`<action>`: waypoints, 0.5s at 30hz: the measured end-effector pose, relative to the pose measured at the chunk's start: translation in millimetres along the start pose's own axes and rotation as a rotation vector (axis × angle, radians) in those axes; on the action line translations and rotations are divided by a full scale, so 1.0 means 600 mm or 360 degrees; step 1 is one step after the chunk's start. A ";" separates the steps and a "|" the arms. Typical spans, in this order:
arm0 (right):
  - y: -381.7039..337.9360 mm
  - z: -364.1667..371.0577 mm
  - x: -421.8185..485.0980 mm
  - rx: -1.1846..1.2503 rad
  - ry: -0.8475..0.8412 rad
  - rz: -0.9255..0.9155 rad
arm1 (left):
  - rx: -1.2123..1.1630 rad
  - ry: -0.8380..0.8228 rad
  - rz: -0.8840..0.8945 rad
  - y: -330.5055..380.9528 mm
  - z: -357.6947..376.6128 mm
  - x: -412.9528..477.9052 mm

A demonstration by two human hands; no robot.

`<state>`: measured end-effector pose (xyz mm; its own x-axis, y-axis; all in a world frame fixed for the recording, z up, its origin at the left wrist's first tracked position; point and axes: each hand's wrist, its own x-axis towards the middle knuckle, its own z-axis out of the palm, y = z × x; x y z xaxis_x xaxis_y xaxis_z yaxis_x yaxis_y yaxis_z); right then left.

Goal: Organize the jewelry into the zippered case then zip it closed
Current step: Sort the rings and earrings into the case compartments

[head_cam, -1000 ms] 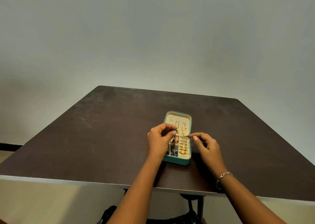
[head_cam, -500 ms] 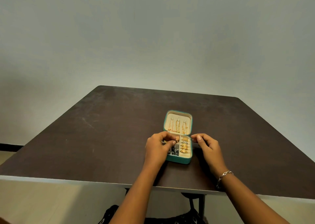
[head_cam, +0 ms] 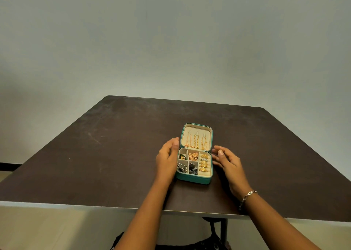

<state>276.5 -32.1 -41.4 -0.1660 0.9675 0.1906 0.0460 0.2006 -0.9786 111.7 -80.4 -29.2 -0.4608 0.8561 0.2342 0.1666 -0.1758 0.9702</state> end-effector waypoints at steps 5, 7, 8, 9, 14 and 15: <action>0.001 0.002 0.000 -0.0016 -0.0138 0.0018 | -0.0321 -0.0145 -0.0275 0.009 0.018 0.004; 0.006 0.000 0.000 -0.0120 -0.0186 0.0024 | -0.0410 -0.0131 -0.0291 0.003 0.026 0.001; 0.007 -0.001 -0.001 -0.0234 -0.0204 0.0007 | -0.0427 -0.0142 -0.0293 -0.001 0.031 0.000; 0.008 -0.001 -0.003 -0.0384 -0.0218 -0.0027 | -0.0421 -0.0161 -0.0296 -0.005 0.035 -0.002; 0.004 0.008 -0.012 -0.0792 -0.0192 -0.0223 | -0.0359 -0.0132 -0.0244 -0.011 0.042 -0.006; 0.002 0.010 -0.015 -0.0837 -0.0202 -0.0252 | -0.0340 -0.0134 -0.0237 -0.013 0.042 -0.005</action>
<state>271.9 -41.3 -44.5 -0.3264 0.8998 0.2896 0.4901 0.4231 -0.7621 133.8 -69.4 -38.7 -0.3906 0.9160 0.0909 -0.0893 -0.1360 0.9867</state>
